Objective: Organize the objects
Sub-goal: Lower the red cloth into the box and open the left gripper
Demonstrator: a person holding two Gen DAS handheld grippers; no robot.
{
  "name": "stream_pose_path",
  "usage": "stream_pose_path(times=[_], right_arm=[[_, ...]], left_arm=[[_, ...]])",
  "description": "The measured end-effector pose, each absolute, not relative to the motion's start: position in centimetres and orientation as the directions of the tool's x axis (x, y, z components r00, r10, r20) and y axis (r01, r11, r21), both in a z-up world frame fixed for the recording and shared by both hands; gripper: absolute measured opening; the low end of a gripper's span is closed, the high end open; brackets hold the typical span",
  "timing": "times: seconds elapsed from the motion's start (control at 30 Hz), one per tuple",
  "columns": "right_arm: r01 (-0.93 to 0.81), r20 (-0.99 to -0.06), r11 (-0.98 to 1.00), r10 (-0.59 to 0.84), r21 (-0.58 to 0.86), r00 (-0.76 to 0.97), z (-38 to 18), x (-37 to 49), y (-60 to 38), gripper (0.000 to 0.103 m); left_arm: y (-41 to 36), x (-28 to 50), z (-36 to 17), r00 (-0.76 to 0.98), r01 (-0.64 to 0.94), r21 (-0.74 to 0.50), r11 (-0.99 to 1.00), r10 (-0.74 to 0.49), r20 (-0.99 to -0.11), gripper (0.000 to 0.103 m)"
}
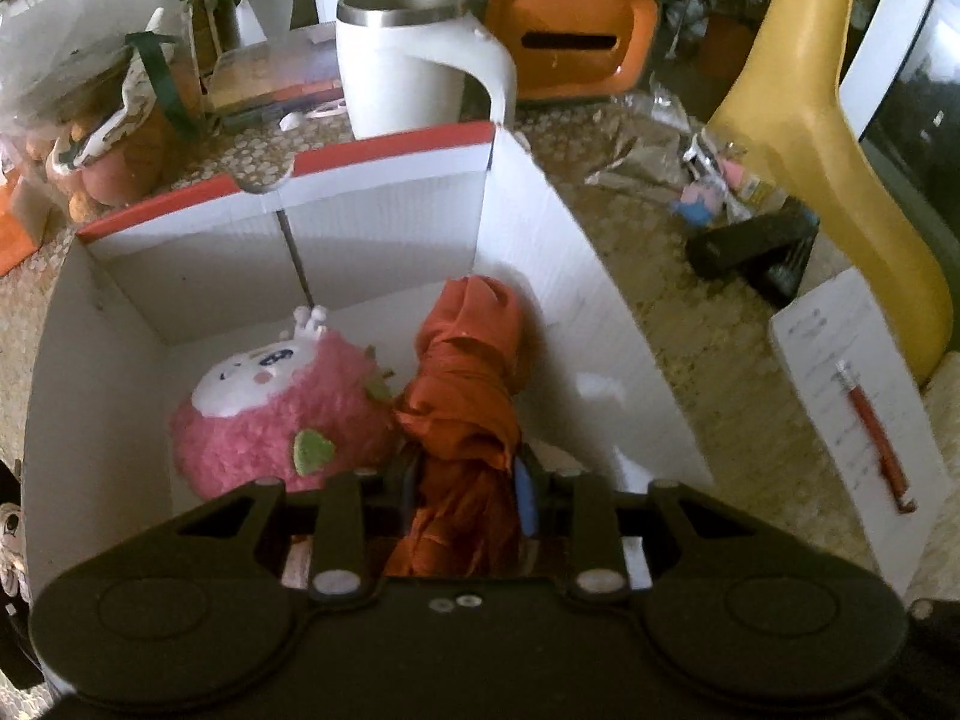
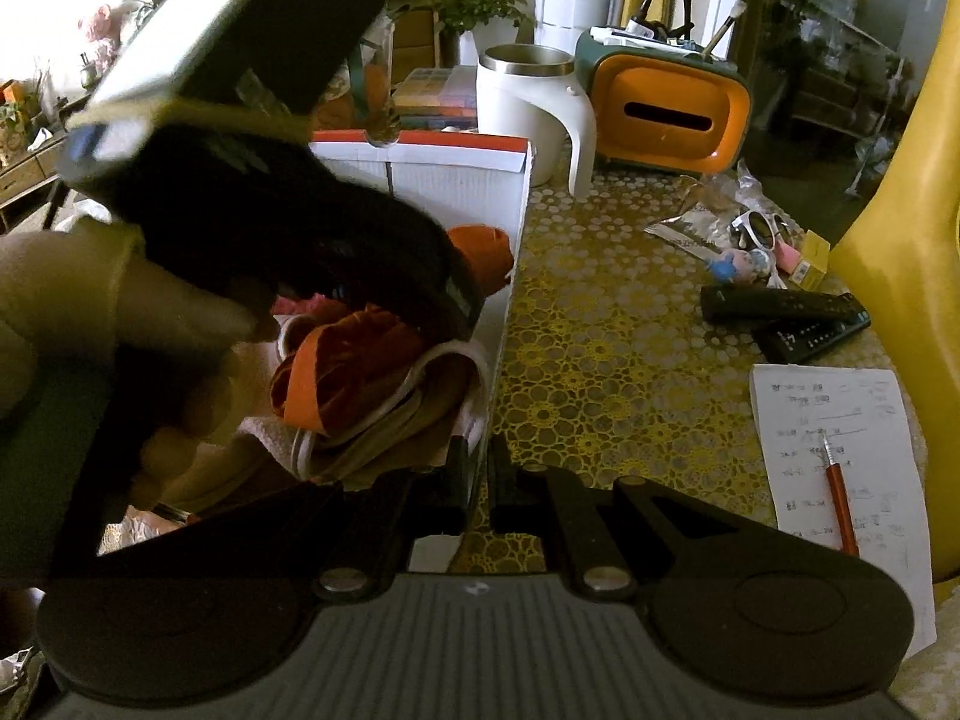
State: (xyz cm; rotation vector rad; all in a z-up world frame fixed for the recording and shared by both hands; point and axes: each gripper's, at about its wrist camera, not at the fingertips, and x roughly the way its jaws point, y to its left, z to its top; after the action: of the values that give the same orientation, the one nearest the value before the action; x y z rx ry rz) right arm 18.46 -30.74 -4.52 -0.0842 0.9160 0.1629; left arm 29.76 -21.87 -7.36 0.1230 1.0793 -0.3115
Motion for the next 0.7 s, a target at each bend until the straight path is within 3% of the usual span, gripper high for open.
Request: stream_pose_path(times=[0.43, 0.7], right_arm=[[-0.173, -0.796, 0.985, 0.100, -0.006, 0.597, -4.6, 18.4, -30.8, 0.006], [-0.171, -0.797, 0.985, 0.094, -0.013, 0.597, -4.6, 18.5, -30.8, 0.006]], left_arm=[[-21.3, 29.7, -7.8, 0.408, 0.339, -0.068, 0.938, -0.212, -0.888, 0.035], [-19.9, 28.5, -5.6, 0.454, 0.353, -0.085, 0.932, -0.250, -0.855, 0.053]])
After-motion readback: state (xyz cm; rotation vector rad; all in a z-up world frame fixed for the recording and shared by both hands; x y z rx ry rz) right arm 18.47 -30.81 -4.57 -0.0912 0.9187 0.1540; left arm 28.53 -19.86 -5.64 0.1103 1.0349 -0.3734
